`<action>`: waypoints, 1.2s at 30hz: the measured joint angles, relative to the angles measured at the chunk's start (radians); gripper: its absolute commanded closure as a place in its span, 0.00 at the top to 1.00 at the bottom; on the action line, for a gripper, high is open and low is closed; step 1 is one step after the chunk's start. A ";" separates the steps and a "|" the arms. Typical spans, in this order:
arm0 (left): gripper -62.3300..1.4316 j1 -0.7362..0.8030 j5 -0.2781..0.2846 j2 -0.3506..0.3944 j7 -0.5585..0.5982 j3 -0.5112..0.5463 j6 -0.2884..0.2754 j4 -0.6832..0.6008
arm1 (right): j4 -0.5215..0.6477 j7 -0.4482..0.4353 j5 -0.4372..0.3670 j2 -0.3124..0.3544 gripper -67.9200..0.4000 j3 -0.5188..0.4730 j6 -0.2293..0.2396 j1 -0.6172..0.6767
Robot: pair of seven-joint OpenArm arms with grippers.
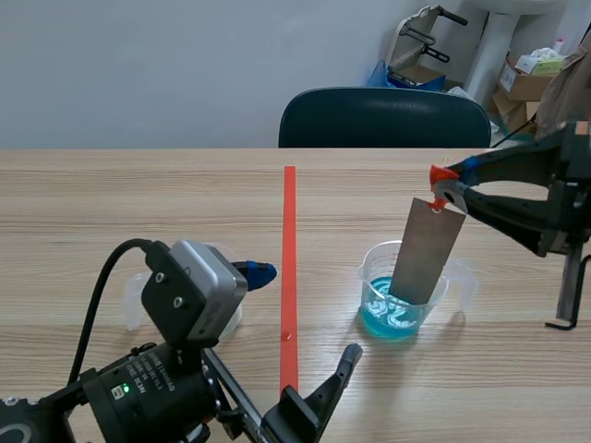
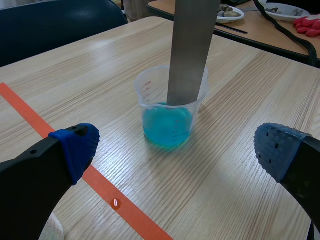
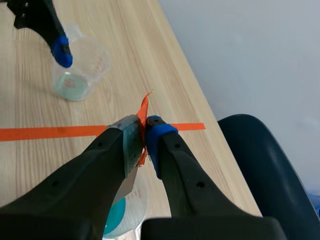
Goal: Do the redox reaction experiment
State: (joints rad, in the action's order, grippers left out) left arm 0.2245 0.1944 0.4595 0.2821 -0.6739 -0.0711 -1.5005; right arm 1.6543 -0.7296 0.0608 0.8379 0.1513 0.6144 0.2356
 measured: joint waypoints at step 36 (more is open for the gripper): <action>1.00 0.000 0.000 -0.005 0.000 0.000 0.000 0.000 | -0.328 -0.299 0.307 -0.140 0.02 0.106 -0.042 -0.185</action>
